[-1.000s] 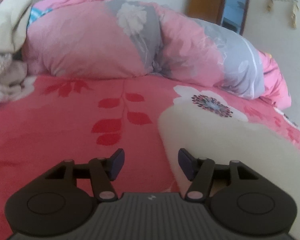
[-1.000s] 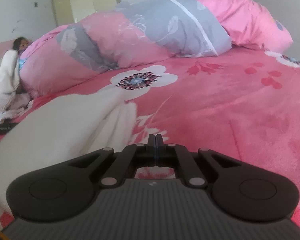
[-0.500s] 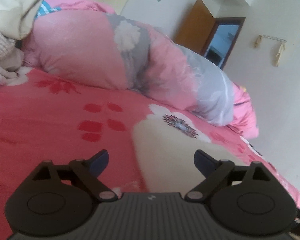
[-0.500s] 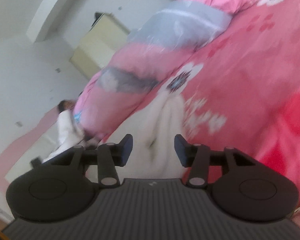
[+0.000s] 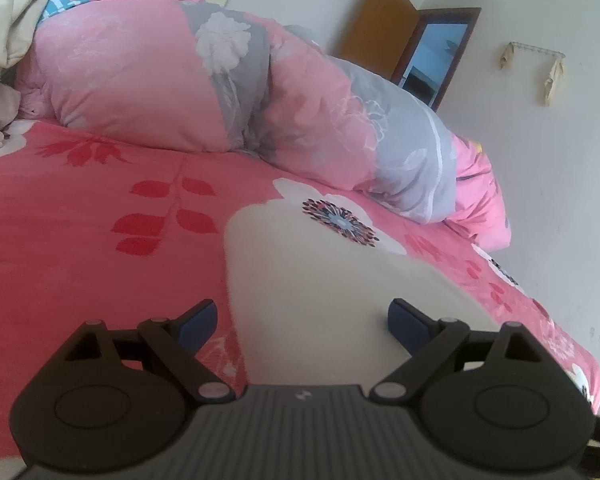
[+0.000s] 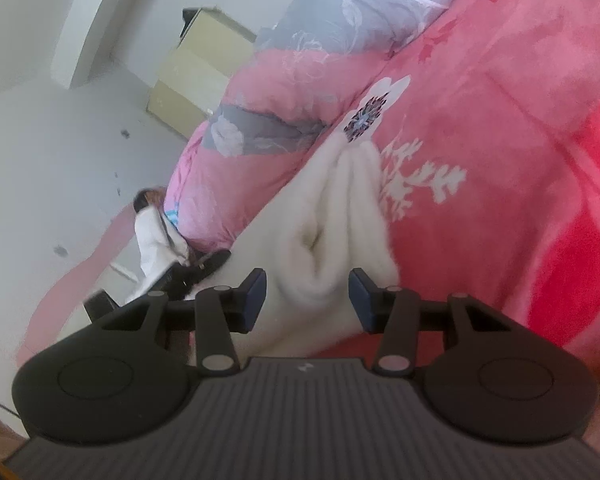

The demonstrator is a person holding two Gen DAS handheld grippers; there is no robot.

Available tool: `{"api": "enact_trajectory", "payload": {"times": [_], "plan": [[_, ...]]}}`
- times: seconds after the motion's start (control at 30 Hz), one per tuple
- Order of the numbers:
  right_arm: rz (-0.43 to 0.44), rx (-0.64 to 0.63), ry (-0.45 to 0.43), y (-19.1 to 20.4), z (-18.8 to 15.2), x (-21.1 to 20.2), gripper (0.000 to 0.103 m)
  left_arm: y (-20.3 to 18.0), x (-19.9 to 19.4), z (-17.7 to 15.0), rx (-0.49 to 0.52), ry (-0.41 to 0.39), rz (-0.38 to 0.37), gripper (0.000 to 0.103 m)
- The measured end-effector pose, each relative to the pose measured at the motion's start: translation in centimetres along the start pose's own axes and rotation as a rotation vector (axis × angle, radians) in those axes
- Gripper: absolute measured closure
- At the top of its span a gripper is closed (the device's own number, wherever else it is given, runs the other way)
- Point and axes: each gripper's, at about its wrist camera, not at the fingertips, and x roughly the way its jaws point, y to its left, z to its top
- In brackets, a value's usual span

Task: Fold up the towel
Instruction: 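Lower the open right tool onto the bunched fleece corner and close it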

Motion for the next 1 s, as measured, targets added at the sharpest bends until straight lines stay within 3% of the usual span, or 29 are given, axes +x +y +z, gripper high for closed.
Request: {"api": "enact_trajectory", "payload": {"times": [0.3, 0.47, 0.53, 0.7, 1.0], "plan": [[-0.034, -0.108, 0.061, 1.5, -0.4, 1.0, 0.059, -0.8, 0.4, -0.5, 0.001, 0.018, -0.023, 0.01], [-0.025, -0.094, 0.04, 1.1, 0.0, 1.6, 0.063, -1.0, 0.5, -0.7, 0.006, 0.022, -0.022, 0.01], [-0.037, -0.112, 0.033, 1.1, 0.0, 1.8, 0.073, -1.1, 0.5, -0.7, 0.007, 0.024, -0.021, 0.01], [-0.012, -0.104, 0.007, 0.7, 0.0, 1.6, 0.083, -1.3, 0.6, -0.7, 0.003, 0.029, -0.016, 0.009], [0.04, -0.126, -0.077, 1.0, 0.3, 0.3, 0.086, -2.0, 0.6, -0.4, 0.018, 0.044, 0.001, 0.009]]}}
